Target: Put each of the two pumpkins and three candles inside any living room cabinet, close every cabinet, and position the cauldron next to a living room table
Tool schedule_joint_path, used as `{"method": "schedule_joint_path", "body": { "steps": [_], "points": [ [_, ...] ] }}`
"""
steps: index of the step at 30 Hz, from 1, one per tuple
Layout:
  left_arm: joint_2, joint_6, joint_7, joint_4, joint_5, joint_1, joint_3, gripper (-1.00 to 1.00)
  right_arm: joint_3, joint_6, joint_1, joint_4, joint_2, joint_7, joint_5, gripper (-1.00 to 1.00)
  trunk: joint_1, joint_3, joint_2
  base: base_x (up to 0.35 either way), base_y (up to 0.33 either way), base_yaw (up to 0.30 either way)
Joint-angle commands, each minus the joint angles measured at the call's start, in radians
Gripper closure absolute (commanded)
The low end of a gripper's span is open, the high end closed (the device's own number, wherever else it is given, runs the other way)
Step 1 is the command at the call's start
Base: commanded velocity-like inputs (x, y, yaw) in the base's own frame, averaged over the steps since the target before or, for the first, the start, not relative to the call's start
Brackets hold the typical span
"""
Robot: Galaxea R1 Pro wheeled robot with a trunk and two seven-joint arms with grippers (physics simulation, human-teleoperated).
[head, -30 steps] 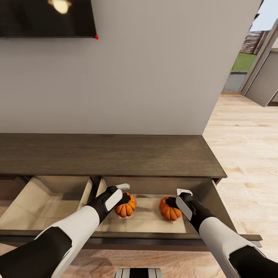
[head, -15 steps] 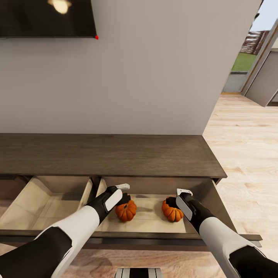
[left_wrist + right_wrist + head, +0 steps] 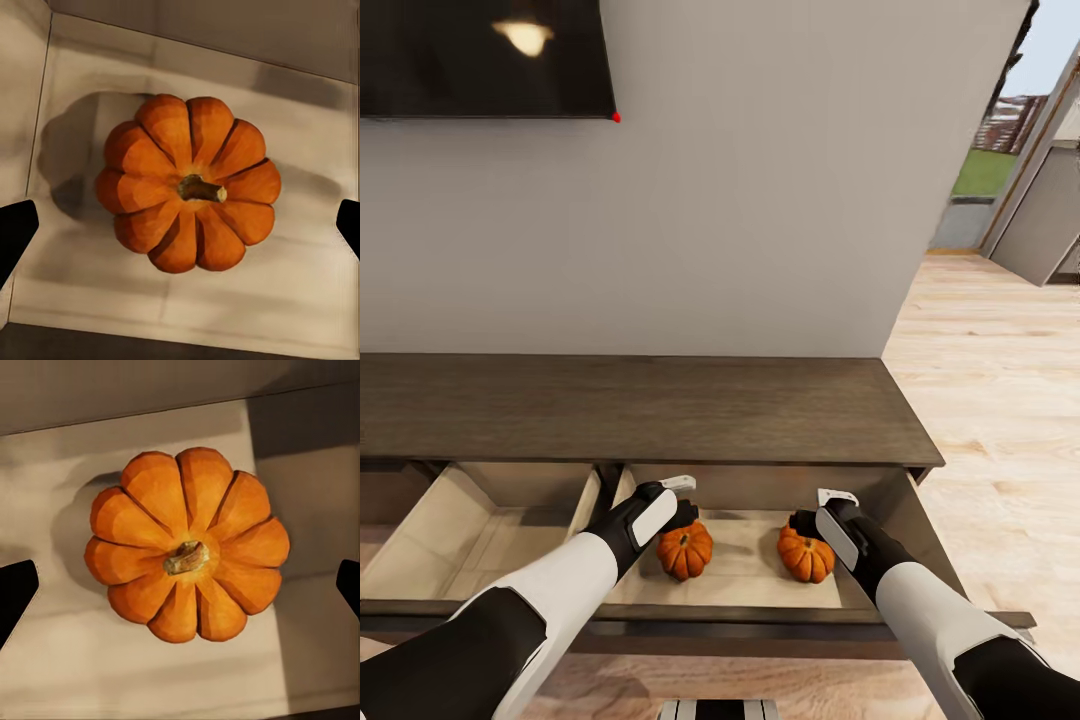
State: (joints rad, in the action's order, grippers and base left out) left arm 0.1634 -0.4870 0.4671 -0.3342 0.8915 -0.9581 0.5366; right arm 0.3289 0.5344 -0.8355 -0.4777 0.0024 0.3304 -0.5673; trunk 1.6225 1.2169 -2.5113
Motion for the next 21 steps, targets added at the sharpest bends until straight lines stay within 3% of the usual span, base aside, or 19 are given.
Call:
{"method": "schedule_joint_path", "body": {
  "steps": [1,8,12,16,21],
  "points": [
    [-0.001,-0.002,0.009,-0.002,0.010,-0.001,0.008,-1.00,0.007,0.006,-0.001,-0.002,-0.001,0.009,-0.011,-1.00,-0.001,-0.003,0.000,0.000,0.000,0.000],
    [-0.002,-0.001,0.008,-0.005,0.010,-0.001,0.008,-1.00,0.007,0.028,-0.001,-0.031,0.001,0.009,-0.011,-1.00,-0.004,-0.030,0.002,-0.202,0.000,0.000],
    [-0.005,-0.002,0.009,-0.061,0.010,-0.001,0.004,-1.00,0.007,0.029,0.000,-0.069,0.001,0.011,-0.011,-1.00,-0.006,-0.046,0.003,-0.290,0.000,0.000],
    [-0.006,0.000,0.013,-0.109,0.009,-0.001,0.005,-1.00,0.007,0.029,0.003,-0.150,0.000,0.024,-0.010,-1.00,-0.007,-0.061,0.003,-0.157,0.000,0.000],
    [-0.010,0.001,0.016,-0.173,0.009,-0.001,0.005,-1.00,0.007,0.029,0.017,-0.251,0.000,0.086,-0.011,-1.00,-0.010,-0.080,0.005,-0.040,0.000,0.000]
  ]
}}
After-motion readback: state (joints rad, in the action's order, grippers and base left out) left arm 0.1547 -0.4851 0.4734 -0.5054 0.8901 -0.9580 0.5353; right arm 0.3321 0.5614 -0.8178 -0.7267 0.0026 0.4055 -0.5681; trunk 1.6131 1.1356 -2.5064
